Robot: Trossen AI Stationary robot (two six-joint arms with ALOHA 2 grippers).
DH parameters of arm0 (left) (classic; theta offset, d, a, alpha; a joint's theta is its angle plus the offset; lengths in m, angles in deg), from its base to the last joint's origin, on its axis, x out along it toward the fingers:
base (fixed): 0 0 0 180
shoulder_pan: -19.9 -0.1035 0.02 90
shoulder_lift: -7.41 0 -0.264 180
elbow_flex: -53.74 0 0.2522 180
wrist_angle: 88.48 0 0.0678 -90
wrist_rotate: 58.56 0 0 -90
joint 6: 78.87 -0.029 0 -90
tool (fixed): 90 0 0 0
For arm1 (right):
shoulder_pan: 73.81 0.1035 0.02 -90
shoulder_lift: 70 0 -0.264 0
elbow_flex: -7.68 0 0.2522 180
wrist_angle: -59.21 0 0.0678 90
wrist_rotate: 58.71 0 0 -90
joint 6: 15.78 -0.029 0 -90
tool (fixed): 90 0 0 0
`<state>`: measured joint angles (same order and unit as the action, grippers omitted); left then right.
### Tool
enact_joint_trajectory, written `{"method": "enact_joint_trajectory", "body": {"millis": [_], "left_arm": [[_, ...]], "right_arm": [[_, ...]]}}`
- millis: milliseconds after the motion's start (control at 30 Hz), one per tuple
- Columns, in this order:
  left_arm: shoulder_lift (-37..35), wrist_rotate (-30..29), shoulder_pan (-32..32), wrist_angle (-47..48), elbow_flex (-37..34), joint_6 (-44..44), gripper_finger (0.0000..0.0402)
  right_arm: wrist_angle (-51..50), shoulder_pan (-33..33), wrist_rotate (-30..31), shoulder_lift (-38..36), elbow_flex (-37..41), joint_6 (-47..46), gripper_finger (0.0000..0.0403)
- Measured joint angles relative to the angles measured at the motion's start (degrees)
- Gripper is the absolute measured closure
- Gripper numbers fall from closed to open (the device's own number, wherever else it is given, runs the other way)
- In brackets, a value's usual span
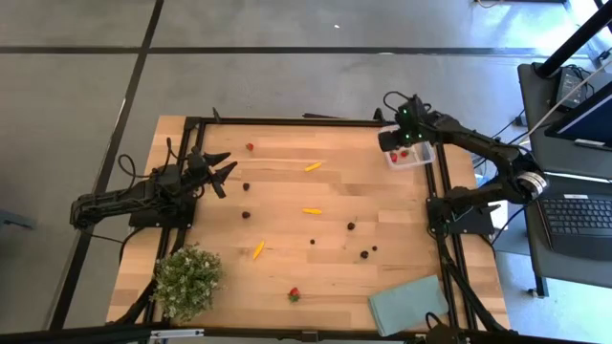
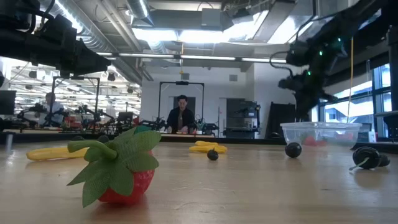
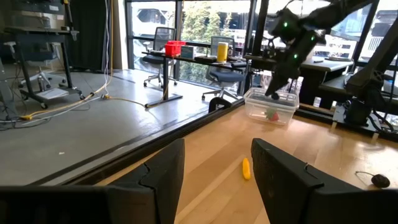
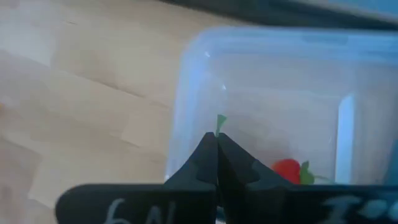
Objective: Pick and placing Produce into tupperware
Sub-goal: Put the black cherry into the transparent bin
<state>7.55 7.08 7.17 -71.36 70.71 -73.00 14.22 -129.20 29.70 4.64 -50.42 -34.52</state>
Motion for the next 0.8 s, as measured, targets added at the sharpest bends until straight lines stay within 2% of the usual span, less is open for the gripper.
{"method": "enact_joint_trajectory", "body": {"millis": [233,567,700,800], "left_arm": [[0.00,0.00,0.00,0.00,0.00,-0.01,0.0223],[0.00,0.00,0.00,0.00,0.00,0.00,0.0223],[0.00,0.00,0.00,0.00,0.00,0.00,0.0223],[0.00,0.00,0.00,-0.02,0.00,-0.01,0.0223]], "right_arm": [[0.72,-2.25,0.03,1.23,3.14,-0.32,0.0399],[0.93,-2.26,0.02,1.28,3.15,-0.22,0.0360],[1.75,-2.26,-0.18,1.28,3.13,2.07,0.0329],[1.77,-2.26,-3.22,1.28,2.79,2.50,0.0290]]}}
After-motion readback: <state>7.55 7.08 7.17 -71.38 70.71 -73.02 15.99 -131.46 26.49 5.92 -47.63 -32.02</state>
